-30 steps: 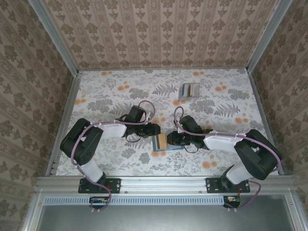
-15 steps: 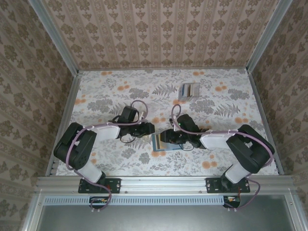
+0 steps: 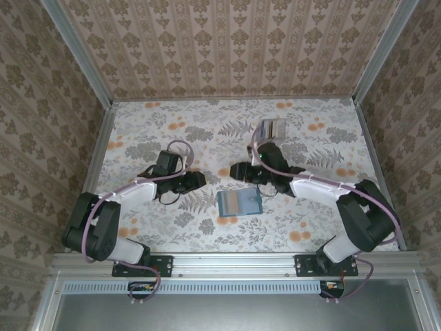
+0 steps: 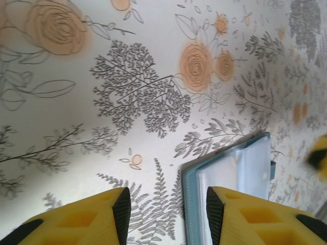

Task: Put the credit cards into the card holder

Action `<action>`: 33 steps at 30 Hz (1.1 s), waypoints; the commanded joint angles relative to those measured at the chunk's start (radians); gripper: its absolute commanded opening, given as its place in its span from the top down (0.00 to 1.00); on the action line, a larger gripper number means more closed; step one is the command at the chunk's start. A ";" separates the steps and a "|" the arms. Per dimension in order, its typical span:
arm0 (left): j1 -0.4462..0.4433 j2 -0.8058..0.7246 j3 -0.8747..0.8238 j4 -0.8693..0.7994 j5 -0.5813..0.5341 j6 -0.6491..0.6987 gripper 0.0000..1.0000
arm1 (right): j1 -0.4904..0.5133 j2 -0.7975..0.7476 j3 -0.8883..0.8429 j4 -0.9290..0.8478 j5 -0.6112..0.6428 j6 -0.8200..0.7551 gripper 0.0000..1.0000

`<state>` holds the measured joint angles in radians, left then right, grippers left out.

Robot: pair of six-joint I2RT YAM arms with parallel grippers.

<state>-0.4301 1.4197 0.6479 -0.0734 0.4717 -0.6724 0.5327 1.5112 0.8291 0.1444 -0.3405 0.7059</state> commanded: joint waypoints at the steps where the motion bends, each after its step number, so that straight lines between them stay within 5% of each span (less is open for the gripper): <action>1: 0.004 -0.025 0.017 -0.054 -0.048 0.034 0.53 | -0.082 -0.024 0.101 -0.192 0.209 -0.113 0.45; 7: 0.003 -0.065 0.040 -0.098 -0.098 0.070 0.52 | -0.204 0.114 0.303 -0.353 0.385 -0.212 0.41; 19: 0.004 -0.166 0.012 -0.134 -0.156 0.108 0.52 | -0.307 0.431 0.671 -0.534 0.492 -0.309 0.34; 33: 0.005 -0.158 0.012 -0.124 -0.150 0.112 0.52 | -0.355 0.606 0.847 -0.571 0.272 -0.304 0.33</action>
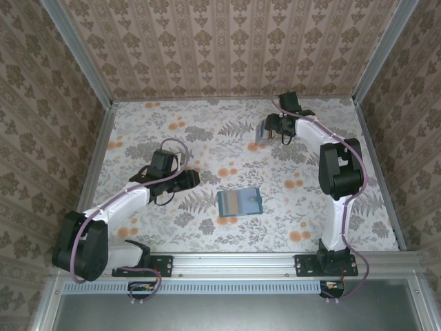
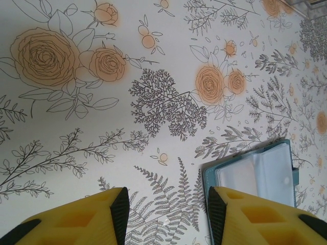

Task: Put the credit cards into the card holder

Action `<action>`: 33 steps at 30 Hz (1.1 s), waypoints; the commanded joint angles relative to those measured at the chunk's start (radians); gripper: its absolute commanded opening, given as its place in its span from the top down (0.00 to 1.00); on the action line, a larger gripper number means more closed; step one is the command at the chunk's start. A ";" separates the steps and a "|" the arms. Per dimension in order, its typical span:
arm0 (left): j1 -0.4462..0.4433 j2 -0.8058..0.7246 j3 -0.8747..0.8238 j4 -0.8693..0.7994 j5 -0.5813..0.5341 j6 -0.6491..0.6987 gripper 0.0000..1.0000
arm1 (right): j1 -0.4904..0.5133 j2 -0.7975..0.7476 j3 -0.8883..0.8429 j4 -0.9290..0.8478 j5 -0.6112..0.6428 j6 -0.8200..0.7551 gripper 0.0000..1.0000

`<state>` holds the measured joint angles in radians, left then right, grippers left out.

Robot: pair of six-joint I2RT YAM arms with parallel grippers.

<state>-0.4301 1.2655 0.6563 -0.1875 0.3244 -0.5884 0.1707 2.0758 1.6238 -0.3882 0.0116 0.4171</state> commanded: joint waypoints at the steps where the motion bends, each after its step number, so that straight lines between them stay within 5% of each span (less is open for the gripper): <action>1: 0.005 -0.007 0.006 -0.018 -0.011 0.026 0.52 | 0.006 0.047 0.068 -0.046 -0.105 -0.011 0.34; 10: 0.005 -0.023 -0.015 0.006 0.004 0.007 0.52 | 0.007 0.096 0.111 -0.092 -0.095 -0.028 0.36; 15: 0.005 -0.035 -0.008 -0.024 0.001 0.011 0.52 | 0.004 0.064 0.076 -0.034 -0.234 -0.028 0.37; 23: 0.001 -0.083 -0.023 -0.028 -0.015 0.006 0.52 | -0.040 -0.032 -0.026 0.154 -0.450 0.051 0.46; 33: -0.001 -0.085 -0.065 0.004 -0.016 -0.009 0.52 | -0.048 -0.009 -0.020 0.129 -0.482 0.064 0.63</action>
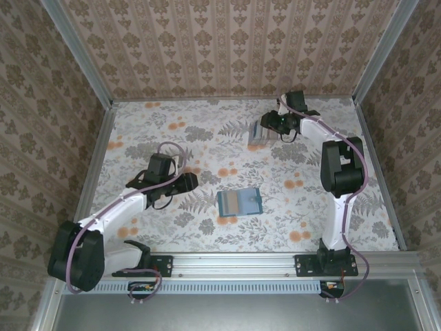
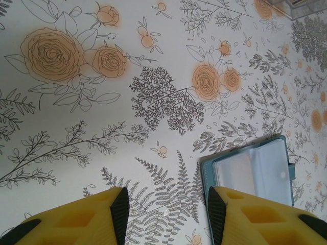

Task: Put the credit cards into the card holder

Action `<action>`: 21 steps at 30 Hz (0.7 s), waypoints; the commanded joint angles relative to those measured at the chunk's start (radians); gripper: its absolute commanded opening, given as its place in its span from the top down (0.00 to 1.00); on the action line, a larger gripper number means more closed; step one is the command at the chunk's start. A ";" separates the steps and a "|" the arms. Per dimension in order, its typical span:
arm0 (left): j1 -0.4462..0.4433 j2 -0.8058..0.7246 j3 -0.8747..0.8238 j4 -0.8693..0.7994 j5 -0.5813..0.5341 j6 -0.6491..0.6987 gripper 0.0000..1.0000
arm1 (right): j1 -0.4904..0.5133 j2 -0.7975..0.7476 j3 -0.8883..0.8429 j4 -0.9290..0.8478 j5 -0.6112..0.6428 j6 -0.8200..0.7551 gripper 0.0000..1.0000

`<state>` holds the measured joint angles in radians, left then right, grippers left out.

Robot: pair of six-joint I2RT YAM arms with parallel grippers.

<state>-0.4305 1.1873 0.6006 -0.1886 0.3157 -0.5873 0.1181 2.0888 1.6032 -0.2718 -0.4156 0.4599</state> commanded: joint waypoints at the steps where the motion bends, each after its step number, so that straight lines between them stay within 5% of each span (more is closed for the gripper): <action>1: -0.002 -0.004 0.001 -0.006 0.001 -0.007 0.52 | 0.005 -0.022 0.001 0.010 -0.057 0.020 0.66; 12: -0.014 -0.003 -0.011 0.009 -0.012 -0.012 0.52 | 0.006 -0.047 0.000 -0.066 0.061 -0.024 0.91; 21: -0.019 -0.006 -0.004 0.007 0.012 -0.017 0.52 | 0.012 -0.143 -0.061 -0.058 0.131 -0.029 0.97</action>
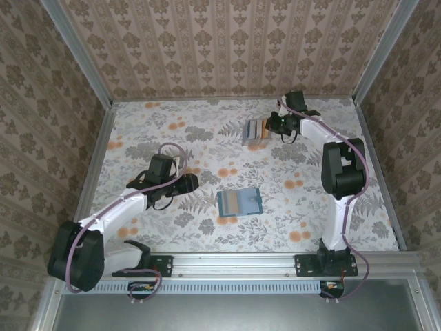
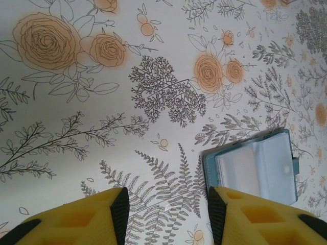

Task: Put the credit cards into the card holder

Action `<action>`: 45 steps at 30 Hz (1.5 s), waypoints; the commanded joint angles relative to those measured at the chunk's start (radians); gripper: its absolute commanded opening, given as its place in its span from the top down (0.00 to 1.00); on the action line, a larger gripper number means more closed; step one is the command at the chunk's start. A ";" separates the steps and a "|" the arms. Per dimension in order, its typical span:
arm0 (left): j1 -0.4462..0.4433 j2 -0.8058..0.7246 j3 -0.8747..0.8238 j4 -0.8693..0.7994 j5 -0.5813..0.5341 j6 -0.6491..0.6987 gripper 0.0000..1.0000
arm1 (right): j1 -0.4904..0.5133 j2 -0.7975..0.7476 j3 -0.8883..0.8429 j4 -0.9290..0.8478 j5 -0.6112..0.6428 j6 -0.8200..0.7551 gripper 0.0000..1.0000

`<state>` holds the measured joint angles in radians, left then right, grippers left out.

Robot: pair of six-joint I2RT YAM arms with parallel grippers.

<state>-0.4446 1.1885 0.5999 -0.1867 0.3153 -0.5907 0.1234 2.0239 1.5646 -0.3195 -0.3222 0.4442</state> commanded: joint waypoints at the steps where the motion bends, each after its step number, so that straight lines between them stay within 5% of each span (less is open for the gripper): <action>1: -0.005 -0.009 -0.009 0.022 0.035 -0.004 0.52 | 0.007 -0.099 -0.034 -0.015 0.048 -0.021 0.98; 9: -0.097 -0.026 -0.050 -0.020 0.161 0.093 0.52 | 0.008 -0.393 -0.304 -0.014 0.121 -0.053 0.98; 16: -0.169 0.057 0.001 -0.022 0.219 0.117 0.53 | 0.093 -0.609 -0.665 0.121 -0.409 -0.009 1.00; 22: -0.234 0.202 0.088 -0.042 0.169 0.126 0.54 | 0.246 -0.540 -0.807 0.190 -0.545 0.011 1.00; 29: -0.269 0.292 0.081 0.101 0.195 0.042 0.56 | 0.240 -0.450 -0.804 0.085 -0.554 -0.085 1.00; 45: -0.298 0.394 0.121 0.024 0.068 -0.034 0.60 | 0.240 -0.330 -0.816 0.174 -0.510 -0.014 1.00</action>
<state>-0.7399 1.5612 0.7113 -0.1406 0.4179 -0.5880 0.3645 1.6695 0.7403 -0.1570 -0.8310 0.4034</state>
